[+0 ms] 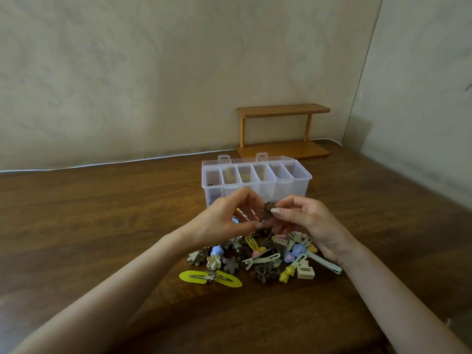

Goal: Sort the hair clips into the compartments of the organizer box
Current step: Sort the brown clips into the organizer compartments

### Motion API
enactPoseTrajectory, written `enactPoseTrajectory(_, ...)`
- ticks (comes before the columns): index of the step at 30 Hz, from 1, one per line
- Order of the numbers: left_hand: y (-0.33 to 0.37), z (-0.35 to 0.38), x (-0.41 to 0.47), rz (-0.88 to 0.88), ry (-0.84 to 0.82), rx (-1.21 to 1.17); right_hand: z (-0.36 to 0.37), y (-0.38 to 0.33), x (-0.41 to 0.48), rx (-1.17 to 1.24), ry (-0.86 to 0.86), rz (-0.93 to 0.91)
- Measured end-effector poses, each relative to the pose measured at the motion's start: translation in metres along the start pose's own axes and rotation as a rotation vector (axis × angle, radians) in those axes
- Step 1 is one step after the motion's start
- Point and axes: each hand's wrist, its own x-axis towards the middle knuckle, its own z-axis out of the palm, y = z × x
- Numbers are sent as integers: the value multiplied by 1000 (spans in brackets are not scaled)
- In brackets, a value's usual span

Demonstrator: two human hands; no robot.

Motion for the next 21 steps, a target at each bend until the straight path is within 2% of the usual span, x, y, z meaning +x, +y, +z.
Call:
enactPoseTrajectory(9, -5, 9, 3, 109, 169, 84, 5, -1, 1, -74, 44, -43)
enactPoseTrajectory(15, -10, 11, 5, 201, 289, 245, 6, 2, 3, -129, 28, -70)
enactPoseTrajectory(21, -19, -1, 6, 167, 382, 343, 5, 3, 3, -212, 76, -119)
